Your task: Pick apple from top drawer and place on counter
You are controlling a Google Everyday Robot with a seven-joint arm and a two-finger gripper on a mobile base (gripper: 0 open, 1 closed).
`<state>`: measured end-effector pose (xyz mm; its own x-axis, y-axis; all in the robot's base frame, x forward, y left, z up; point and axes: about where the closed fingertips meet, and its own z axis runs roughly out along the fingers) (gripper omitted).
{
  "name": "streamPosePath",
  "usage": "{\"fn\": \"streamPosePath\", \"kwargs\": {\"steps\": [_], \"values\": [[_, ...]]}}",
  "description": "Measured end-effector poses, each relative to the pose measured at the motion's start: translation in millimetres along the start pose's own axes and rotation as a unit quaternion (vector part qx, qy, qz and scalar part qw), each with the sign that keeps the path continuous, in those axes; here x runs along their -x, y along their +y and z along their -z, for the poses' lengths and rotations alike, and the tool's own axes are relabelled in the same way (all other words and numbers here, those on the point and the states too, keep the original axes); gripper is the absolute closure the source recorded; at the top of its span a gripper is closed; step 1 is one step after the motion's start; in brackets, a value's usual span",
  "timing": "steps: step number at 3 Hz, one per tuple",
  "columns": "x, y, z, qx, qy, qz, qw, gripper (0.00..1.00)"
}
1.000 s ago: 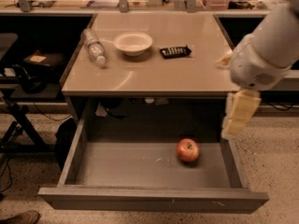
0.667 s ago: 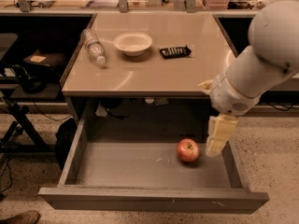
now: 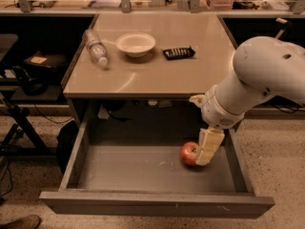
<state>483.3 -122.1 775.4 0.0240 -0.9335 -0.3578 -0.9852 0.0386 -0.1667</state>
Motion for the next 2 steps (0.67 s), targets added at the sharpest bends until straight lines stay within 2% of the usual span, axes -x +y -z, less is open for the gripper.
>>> {"fn": "streamPosePath", "kwargs": {"steps": [1, 2], "values": [[-1.1, 3.3, -6.6, -0.006, 0.000, 0.020, 0.9998, 0.00], [-14.3, -19.5, -85.7, -0.030, 0.033, 0.078, 0.9960, 0.00]]}}
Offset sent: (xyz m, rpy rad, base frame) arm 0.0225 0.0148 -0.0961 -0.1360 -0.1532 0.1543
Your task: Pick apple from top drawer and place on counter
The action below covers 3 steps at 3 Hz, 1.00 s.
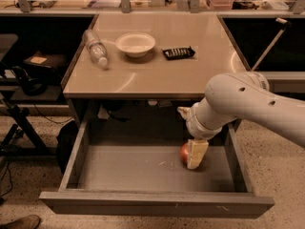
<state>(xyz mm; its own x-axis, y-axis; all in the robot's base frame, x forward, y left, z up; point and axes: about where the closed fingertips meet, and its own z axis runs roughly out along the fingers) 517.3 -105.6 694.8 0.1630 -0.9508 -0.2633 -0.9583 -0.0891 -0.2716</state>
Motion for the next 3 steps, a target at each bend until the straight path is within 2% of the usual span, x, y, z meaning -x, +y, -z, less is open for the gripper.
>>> {"fn": "streamPosePath", "kwargs": {"steps": [1, 2, 3], "values": [[0.0, 0.0, 0.0, 0.000, 0.000, 0.000, 1.0000, 0.00], [-24.5, 0.1, -11.1, 0.014, -0.030, -0.024, 0.9992, 0.00], [-53.0, 2.9, -32.3, 0.032, -0.059, -0.054, 0.9963, 0.00]]}}
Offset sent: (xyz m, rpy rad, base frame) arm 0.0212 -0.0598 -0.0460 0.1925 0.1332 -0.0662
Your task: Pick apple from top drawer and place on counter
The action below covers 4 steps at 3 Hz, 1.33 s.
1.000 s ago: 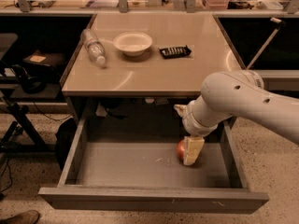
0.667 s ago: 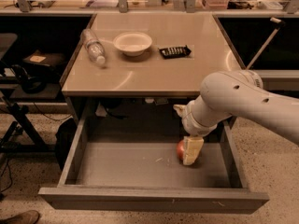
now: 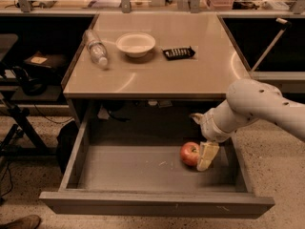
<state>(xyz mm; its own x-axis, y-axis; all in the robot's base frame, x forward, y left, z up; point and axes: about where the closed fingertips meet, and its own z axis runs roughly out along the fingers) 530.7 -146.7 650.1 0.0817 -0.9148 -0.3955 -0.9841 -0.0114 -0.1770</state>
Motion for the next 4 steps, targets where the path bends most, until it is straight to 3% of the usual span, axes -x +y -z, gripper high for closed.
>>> {"fn": "streamPosePath", "kwargs": {"steps": [1, 3, 4], "values": [[2.0, 4.6, -3.7, 0.001, -0.002, 0.002, 1.0000, 0.00], [1.9, 31.2, -43.5, 0.036, -0.007, -0.005, 0.9993, 0.00], [1.9, 31.2, -43.5, 0.036, -0.007, -0.005, 0.9993, 0.00]]}}
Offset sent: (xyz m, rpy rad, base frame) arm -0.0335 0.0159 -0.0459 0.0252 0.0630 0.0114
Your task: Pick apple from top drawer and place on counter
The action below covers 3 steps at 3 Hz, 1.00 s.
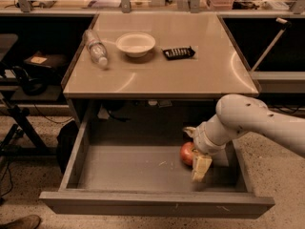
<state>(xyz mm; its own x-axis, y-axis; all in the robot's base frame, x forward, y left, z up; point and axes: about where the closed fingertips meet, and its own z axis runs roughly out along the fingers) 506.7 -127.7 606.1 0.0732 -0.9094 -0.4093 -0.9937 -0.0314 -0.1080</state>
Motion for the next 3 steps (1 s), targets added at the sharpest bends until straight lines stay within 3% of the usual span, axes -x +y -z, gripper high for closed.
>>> {"fn": "streamPosePath", "kwargs": {"steps": [1, 3], "values": [[0.0, 0.0, 0.0, 0.000, 0.000, 0.000, 1.0000, 0.19], [0.0, 0.1, 0.0, 0.000, 0.000, 0.000, 1.0000, 0.65]]}}
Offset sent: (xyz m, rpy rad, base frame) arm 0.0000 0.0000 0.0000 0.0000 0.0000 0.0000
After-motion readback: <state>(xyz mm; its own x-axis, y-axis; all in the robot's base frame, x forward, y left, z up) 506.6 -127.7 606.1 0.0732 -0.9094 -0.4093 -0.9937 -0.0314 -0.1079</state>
